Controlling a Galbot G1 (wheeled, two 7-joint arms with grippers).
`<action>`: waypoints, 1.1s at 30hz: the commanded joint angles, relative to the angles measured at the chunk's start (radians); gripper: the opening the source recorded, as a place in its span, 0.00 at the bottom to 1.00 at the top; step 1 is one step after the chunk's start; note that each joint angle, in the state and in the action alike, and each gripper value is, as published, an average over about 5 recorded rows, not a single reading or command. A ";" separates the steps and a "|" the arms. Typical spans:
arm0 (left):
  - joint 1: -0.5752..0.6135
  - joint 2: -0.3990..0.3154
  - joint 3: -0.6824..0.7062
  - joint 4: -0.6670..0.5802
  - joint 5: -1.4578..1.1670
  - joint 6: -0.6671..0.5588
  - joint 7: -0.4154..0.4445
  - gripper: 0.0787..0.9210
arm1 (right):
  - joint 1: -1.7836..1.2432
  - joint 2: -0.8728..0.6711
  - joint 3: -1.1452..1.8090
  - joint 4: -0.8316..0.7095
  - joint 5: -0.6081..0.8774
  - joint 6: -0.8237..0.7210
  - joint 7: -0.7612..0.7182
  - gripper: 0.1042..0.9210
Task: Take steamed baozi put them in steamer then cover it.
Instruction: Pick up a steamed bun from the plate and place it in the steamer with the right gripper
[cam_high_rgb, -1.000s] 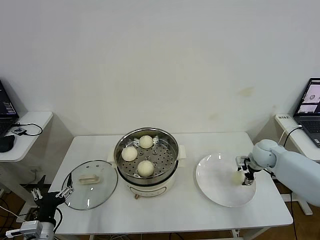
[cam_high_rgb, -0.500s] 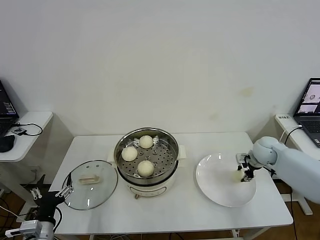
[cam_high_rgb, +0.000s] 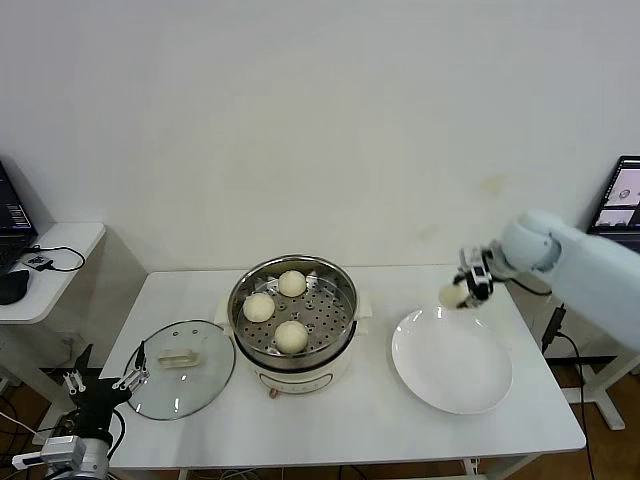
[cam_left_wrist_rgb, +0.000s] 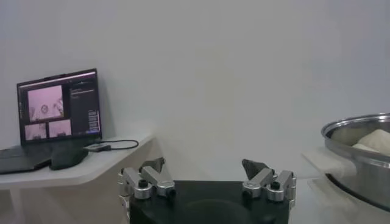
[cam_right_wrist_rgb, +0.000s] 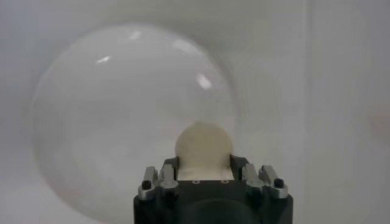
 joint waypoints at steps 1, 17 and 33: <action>-0.005 -0.001 0.003 0.004 0.000 0.001 0.000 0.88 | 0.379 0.224 -0.202 0.023 0.329 -0.102 0.051 0.55; -0.007 -0.004 -0.005 0.008 0.001 -0.003 0.000 0.88 | 0.218 0.567 -0.257 -0.035 0.587 -0.321 0.251 0.55; -0.009 -0.009 -0.006 0.004 0.001 -0.004 0.000 0.88 | 0.107 0.595 -0.290 -0.092 0.457 -0.360 0.293 0.55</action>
